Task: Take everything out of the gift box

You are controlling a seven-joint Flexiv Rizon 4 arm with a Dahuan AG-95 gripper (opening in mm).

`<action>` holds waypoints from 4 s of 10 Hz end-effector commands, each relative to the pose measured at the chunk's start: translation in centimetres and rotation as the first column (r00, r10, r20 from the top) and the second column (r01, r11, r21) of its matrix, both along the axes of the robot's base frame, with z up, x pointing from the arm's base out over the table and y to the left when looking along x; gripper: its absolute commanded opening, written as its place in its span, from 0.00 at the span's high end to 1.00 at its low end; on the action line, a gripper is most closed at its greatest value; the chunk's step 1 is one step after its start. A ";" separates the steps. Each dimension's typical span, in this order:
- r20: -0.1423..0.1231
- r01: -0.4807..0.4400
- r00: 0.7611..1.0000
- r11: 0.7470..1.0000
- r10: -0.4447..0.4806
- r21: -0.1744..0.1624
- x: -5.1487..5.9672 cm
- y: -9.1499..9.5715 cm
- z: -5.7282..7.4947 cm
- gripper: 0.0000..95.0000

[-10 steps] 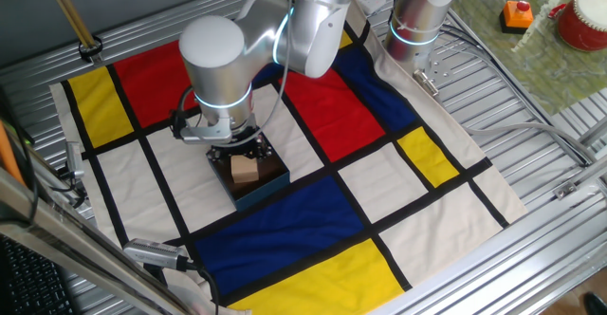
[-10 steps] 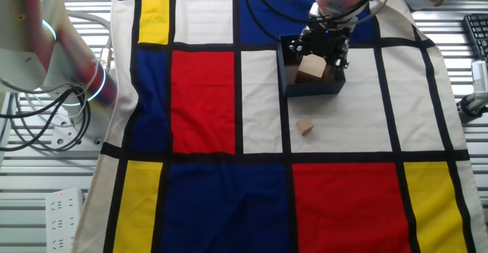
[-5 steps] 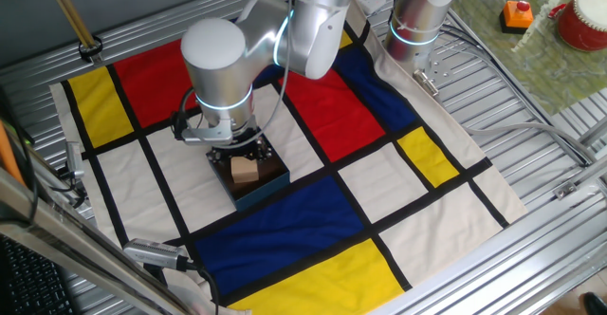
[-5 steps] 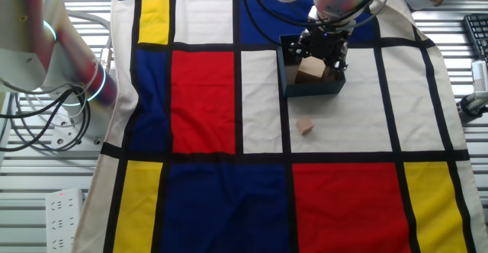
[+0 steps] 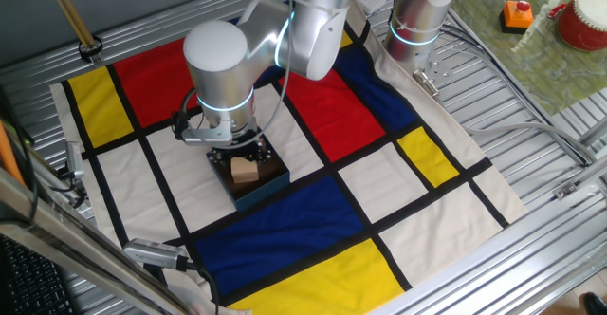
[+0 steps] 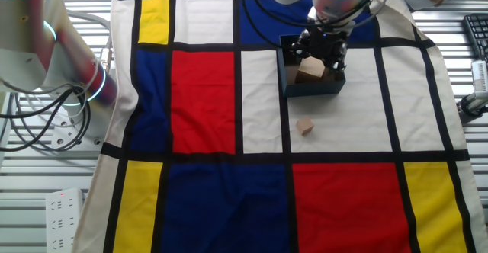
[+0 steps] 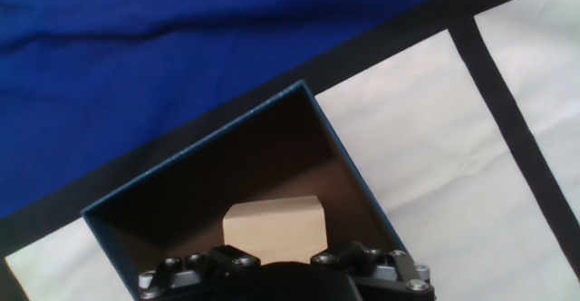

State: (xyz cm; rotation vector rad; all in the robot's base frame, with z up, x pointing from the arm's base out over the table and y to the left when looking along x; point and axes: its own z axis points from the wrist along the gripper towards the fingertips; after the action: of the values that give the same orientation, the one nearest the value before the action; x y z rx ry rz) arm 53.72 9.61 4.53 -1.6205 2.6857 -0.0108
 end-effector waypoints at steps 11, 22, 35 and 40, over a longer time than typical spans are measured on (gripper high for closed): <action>-0.010 0.148 0.989 0.989 -0.148 0.019 -0.6 0.4 5.3 1.00; 0.027 0.447 0.894 0.893 -0.448 0.048 -3.1 -8.6 13.7 1.00; 0.036 0.470 0.882 0.882 -0.471 0.026 -7.2 -16.1 10.0 1.00; 0.041 0.379 0.924 0.925 -0.380 0.030 -7.4 -16.6 9.6 0.60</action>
State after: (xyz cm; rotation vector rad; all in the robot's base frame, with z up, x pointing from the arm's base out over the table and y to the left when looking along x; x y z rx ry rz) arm 46.53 -7.01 14.00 -0.9269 2.9667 -0.0310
